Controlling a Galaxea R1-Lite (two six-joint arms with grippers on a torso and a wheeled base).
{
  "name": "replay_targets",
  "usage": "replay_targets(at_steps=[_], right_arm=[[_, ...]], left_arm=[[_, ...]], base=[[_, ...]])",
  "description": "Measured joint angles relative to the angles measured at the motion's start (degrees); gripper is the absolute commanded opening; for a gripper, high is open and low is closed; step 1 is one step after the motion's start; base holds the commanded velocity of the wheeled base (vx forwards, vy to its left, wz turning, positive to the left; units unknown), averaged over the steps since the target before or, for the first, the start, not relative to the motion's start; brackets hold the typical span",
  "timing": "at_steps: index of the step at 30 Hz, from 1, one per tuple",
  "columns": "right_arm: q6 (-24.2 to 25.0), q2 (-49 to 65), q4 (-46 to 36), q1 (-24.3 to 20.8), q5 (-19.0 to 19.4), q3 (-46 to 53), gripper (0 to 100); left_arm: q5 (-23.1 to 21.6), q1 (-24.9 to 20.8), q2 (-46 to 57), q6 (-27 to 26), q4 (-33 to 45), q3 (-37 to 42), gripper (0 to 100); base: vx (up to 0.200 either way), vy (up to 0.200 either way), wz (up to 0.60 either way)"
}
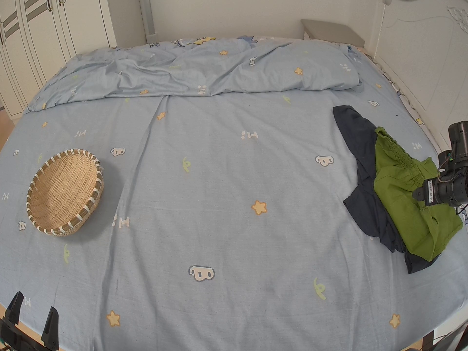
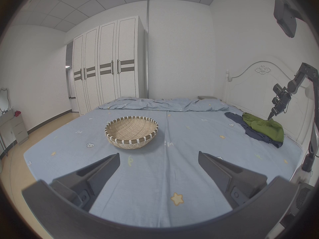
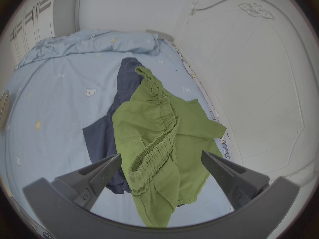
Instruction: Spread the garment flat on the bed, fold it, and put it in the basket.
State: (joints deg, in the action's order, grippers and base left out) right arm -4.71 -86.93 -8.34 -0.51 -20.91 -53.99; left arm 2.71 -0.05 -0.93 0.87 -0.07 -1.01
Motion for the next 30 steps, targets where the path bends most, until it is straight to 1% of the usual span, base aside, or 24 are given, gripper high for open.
replay_targets(at_steps=[11,12,17,24,28,30], right_arm=[[1.0,-4.5,0.5,-0.3,-0.5,0.4,100],[1.2,-4.8,0.8,-0.3,-0.8,0.4,0],[1.5,-6.4,1.6,-0.3,-1.8,0.4,0],[1.4,-7.2,1.6,-0.2,-1.3,-0.5,0],[1.5,-6.8,1.3,-0.9,-1.0,-1.4,0],[2.0,-6.3,1.0,-2.1,-1.0,-2.0,0]], left_arm=[[0.0,0.0,0.0,0.0,0.0,0.0,100],[0.0,0.0,0.0,0.0,0.0,0.0,100],[0.0,0.0,0.0,0.0,0.0,0.0,100],[0.0,0.0,0.0,0.0,0.0,0.0,100],[0.0,0.0,0.0,0.0,0.0,0.0,100],[0.0,0.0,0.0,0.0,0.0,0.0,100]], base=[[0.000,0.000,0.00],[0.000,0.000,0.00],[0.000,0.000,0.00],[0.000,0.000,0.00],[0.000,0.000,0.00],[0.000,0.000,0.00]])
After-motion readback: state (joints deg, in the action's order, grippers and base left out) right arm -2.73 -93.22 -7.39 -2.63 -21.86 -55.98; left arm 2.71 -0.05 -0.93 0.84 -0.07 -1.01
